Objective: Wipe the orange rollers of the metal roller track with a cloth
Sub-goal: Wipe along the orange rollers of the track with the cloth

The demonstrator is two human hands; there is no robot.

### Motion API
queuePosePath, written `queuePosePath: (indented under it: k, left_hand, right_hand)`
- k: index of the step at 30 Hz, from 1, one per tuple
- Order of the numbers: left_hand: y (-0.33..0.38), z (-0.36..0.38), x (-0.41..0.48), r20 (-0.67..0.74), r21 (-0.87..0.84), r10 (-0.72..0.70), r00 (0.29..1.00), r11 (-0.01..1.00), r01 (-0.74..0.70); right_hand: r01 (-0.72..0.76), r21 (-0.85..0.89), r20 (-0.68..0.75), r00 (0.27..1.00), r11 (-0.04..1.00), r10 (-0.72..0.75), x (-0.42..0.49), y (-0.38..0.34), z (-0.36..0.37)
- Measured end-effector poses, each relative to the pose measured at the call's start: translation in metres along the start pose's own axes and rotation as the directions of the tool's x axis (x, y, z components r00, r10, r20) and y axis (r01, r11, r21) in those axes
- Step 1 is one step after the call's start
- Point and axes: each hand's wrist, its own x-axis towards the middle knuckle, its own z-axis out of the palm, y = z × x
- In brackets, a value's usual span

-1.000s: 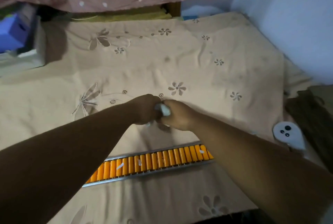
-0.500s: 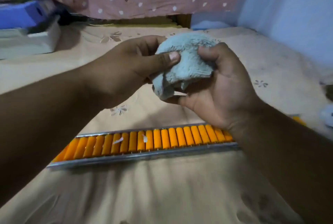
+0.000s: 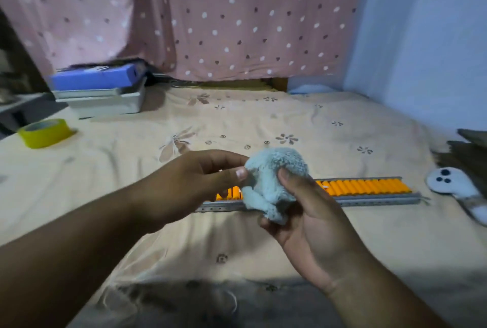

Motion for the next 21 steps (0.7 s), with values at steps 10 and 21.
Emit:
queuePosePath:
  k: [10, 21]
  left_hand:
    - [-0.118, -0.093, -0.021, -0.275, 0.47, -0.183, 0.944, 0.83, 0.298]
    - [-0.15, -0.079, -0.015, -0.278, 0.571, 0.001, 0.961, 0.804, 0.164]
  right_hand:
    - [0.218, -0.576, -0.076, 0.946, 0.788, -0.316, 0.036, -0.015, -0.022]
    - [0.354, -0.92, 0.366, 0.929, -0.166, -0.05, 0.14, 0.005, 0.004]
